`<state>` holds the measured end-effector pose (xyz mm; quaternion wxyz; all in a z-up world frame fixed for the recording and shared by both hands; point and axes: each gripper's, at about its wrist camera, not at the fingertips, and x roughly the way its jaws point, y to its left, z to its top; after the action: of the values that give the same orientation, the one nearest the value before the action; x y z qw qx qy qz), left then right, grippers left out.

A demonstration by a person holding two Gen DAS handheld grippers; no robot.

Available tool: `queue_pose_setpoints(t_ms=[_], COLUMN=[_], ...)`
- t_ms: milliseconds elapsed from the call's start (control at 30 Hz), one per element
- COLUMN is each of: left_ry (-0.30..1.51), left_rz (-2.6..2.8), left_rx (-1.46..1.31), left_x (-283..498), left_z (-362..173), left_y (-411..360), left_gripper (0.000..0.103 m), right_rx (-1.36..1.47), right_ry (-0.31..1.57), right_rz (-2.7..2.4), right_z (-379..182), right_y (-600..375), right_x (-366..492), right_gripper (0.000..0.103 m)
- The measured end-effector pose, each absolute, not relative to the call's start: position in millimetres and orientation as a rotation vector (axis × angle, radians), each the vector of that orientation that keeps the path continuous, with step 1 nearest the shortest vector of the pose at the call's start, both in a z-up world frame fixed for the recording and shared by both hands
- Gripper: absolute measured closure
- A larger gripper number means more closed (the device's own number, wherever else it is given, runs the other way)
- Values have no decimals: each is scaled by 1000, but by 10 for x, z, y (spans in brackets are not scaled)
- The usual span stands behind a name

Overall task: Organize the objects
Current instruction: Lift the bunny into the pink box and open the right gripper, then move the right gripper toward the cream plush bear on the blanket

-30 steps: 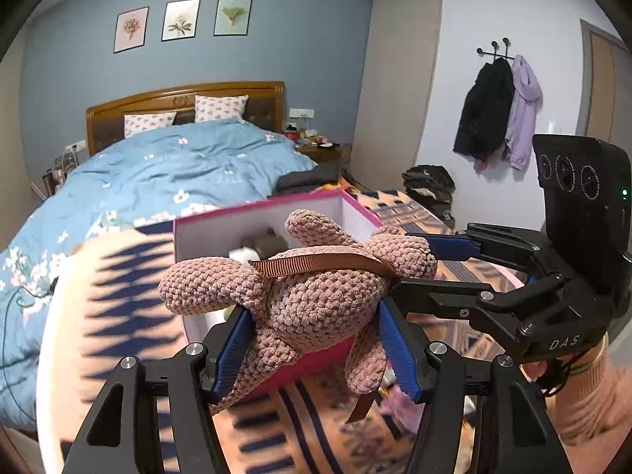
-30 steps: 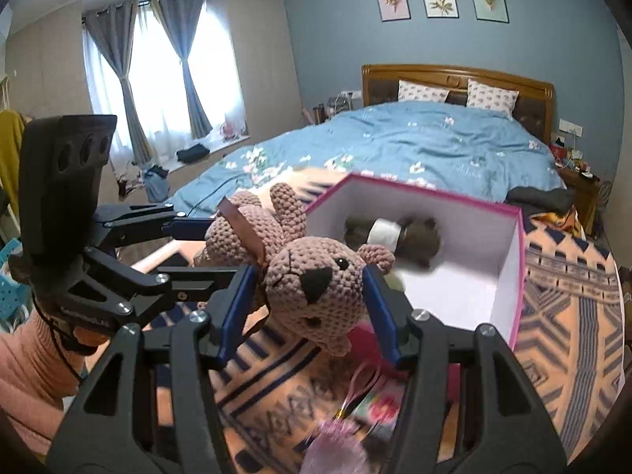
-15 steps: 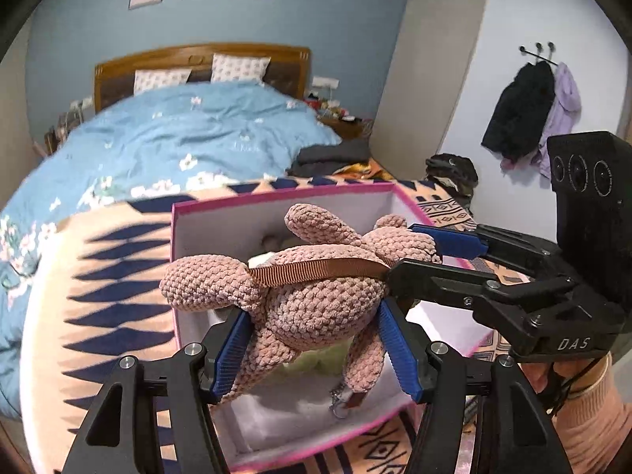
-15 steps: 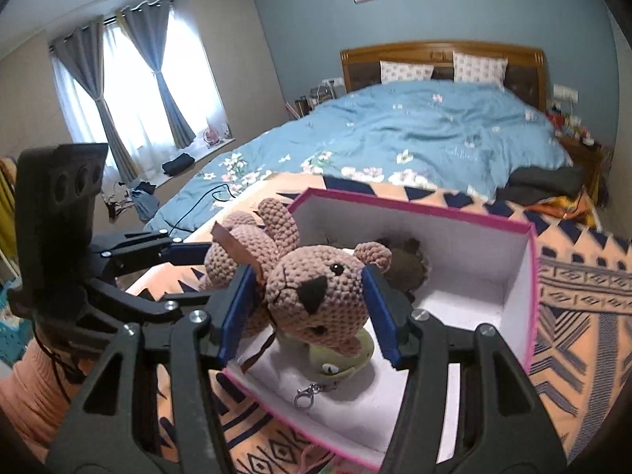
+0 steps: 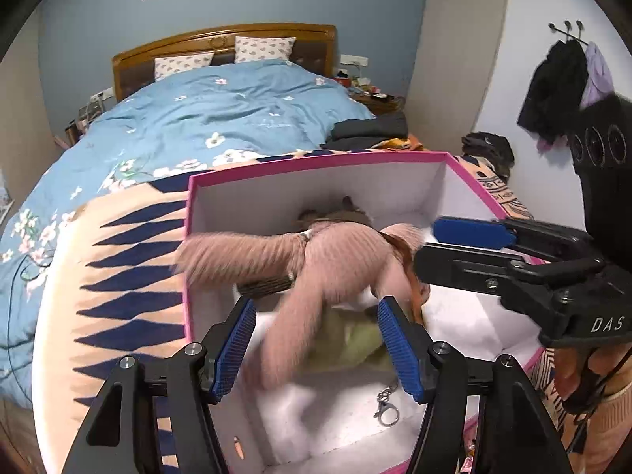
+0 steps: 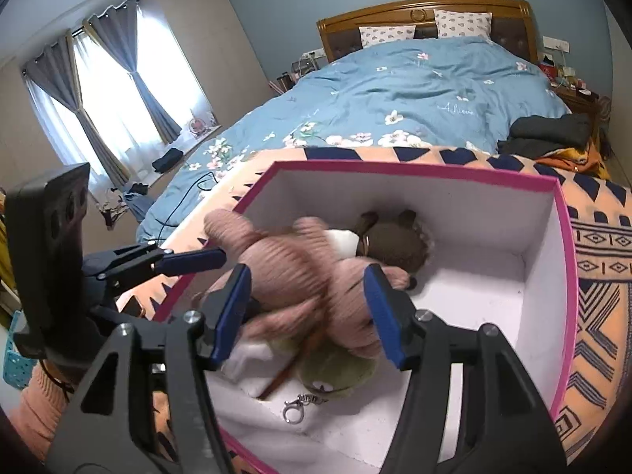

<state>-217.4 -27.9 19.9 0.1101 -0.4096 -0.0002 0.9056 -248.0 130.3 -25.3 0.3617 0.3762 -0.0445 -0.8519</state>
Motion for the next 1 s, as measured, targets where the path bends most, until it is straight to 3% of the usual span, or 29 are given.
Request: queue_pose_setpoints(t_ms=[667,1000], left_ry=[64,-86], left_rz=[2523,2494], left_rx=[-1214,-1223], left_x=[-1658,-1485], left_z=[61,90], left_y=[-146,-287], left_gripper=[36,36], right_rx=[1004,954], right_ry=[-134,-141], right_rz=[-2171,-2162], right_z=[-404,-278], right_y=[1688,1922], right_x=[-2177,-1898], right_gripper=[37,34])
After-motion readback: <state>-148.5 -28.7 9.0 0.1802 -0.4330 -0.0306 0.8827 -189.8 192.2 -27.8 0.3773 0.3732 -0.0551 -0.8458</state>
